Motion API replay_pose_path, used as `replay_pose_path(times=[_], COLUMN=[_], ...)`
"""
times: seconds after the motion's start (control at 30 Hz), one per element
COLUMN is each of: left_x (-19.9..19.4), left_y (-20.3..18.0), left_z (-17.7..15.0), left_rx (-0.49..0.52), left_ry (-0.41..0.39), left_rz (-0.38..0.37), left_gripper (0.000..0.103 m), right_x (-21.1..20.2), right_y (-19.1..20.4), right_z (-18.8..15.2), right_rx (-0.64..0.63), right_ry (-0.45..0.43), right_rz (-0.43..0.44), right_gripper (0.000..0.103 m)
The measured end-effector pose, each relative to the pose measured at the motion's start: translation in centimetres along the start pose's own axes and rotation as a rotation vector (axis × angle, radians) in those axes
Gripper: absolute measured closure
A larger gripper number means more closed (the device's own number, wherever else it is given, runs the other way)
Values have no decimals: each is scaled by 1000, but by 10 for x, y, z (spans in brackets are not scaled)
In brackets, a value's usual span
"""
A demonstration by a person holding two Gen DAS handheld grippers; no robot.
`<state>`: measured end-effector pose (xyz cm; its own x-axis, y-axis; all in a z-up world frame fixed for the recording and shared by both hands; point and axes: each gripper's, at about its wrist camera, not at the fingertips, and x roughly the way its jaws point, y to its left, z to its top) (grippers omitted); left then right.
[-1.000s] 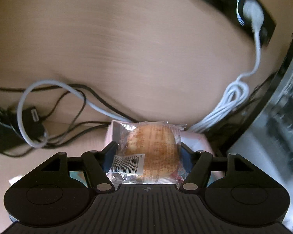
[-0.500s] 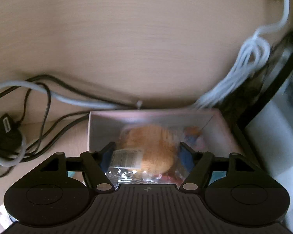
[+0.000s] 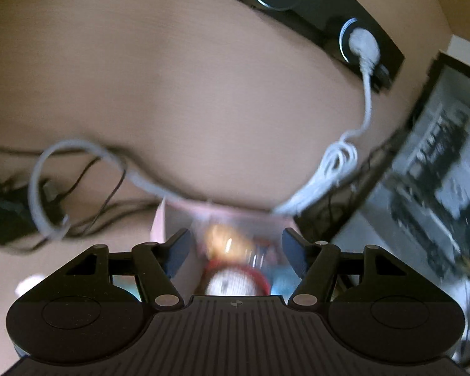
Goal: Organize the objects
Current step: 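Release the bread roll into the box with the left gripper while the right grasps the red keychain, then carry the red keychain into the pink box and open the right gripper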
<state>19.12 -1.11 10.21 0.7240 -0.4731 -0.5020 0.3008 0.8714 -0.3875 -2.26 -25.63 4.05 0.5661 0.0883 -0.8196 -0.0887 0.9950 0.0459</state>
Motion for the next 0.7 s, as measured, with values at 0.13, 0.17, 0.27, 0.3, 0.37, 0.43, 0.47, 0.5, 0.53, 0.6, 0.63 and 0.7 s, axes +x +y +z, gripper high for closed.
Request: replay_pose_path(times=[0.13,0.17,0.27,0.3,0.37,0.43,0.47,0.5,0.53,0.6,0.63,0.7], left_x=[-34,-39,-53,-56,-67,-75,-79,-83,-88,-99,-103,-110], left_y=[14,16,19,18,17,14,12,12,12,14,15,20], left_z=[-34,-42,-66,-72,-83,-90,-93,-96,-98,-103,-104,-108], left_rx=[-64,-74,-76,-81,-90,-81,-77,-79,-85,-95,-99,-116], left_ry=[46,60,124,144,173,192,198,206,214,215,213,220], left_rz=[11,10,35,42,38,39,40,39,36,39,43,58], left_gripper=[34,34,35,36,42,43,43,43,43,43,43,44], right_x=[-7,-8,-9,-7,-3,-1,0,-1,-2,-7,-9,-15], right_y=[4,7,16,18,19,18,20,24,27,29,31,31], right_z=[-2,-3,-8,-7,-8,-6,-5,-3,0,9,13,23], right_rx=[-7,-18,-61,-72,-75,-73,-87,-113,-124,-117,-116,-110], right_ry=[7,5,7,12,20,22,15,0,2,-14,-25,-53], right_rz=[31,34,23,10,13,9,5,-4,-12,12,19,25], right_gripper=[36,35,27,27,27,30,39,45,46,46,46,46])
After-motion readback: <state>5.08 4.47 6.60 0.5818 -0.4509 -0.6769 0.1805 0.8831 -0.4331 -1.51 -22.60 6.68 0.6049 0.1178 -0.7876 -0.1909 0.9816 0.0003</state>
